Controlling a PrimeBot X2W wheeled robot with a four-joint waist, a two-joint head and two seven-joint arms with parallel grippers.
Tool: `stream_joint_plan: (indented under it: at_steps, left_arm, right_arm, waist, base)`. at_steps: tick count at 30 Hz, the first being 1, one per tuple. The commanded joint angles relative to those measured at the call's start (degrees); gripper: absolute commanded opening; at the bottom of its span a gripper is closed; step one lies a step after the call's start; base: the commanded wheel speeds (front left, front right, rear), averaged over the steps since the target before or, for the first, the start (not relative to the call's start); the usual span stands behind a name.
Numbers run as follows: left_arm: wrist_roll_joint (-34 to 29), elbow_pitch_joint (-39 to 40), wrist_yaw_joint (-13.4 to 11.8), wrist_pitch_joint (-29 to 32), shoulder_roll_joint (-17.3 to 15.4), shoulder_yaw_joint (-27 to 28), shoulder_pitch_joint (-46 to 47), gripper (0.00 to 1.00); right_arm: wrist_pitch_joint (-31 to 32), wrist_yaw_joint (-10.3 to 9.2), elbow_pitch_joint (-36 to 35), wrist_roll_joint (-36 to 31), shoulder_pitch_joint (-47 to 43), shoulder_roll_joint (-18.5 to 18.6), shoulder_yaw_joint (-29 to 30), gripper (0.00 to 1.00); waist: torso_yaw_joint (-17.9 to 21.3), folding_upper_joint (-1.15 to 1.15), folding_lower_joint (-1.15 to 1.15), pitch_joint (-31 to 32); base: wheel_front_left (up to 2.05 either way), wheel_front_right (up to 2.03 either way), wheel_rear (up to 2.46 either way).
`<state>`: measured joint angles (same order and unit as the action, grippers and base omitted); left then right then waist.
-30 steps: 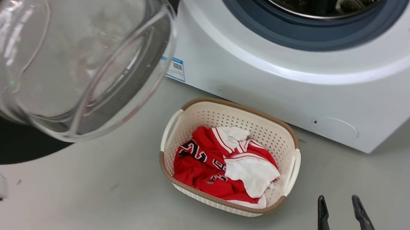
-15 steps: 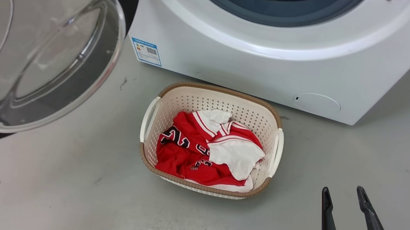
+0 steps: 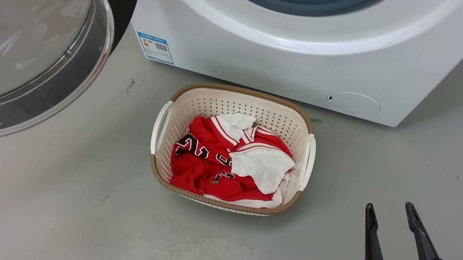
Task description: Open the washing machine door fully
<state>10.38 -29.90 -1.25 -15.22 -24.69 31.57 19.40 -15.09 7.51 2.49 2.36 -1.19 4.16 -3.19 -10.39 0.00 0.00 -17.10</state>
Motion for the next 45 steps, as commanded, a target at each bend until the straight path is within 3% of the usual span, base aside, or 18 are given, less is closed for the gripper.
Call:
stream_joint_plan:
  at_steps: [1,12,26,37,45]
  left_arm:
    - [-0.46,-0.64,0.39,0.14,-0.55,0.58,1.2,0.0]
    - [-2.76,-1.22,2.68,0.13,1.37,2.2,0.51,0.0]
    - [-6.36,9.15,6.02,0.13,8.8,2.41,-7.15,0.0]
    - [-11.19,25.95,6.85,0.13,19.77,-8.1,-17.29,0.0]
    - [-10.09,33.14,4.18,0.13,21.73,-17.17,-23.67,0.0]
  right_arm:
    - [-0.1,-0.04,-0.04,-0.18,0.72,0.14,-0.03,1.0]
    - [-0.1,-0.04,0.58,0.18,0.86,-0.51,-0.25,1.0]
    - [-0.1,-0.04,0.21,0.43,-2.59,-1.32,0.42,1.0]
    - [-0.1,-0.04,-2.73,2.1,-4.91,-1.34,1.79,1.0]
    - [-0.1,-0.04,-5.37,2.93,-6.82,-1.34,3.03,1.0]
  waist:
    - [0.07,0.0,0.0,-0.13]
    - [0.44,0.0,0.0,1.56]
    - [0.3,0.0,0.0,9.44]
    - [1.17,0.0,0.0,14.27]
    - [4.0,0.0,0.0,16.98]
  base:
    - [0.0,0.0,0.0]
    - [0.0,0.0,0.0]
    - [0.0,0.0,0.0]
    - [0.0,0.0,0.0]
    - [0.0,0.0,0.0]
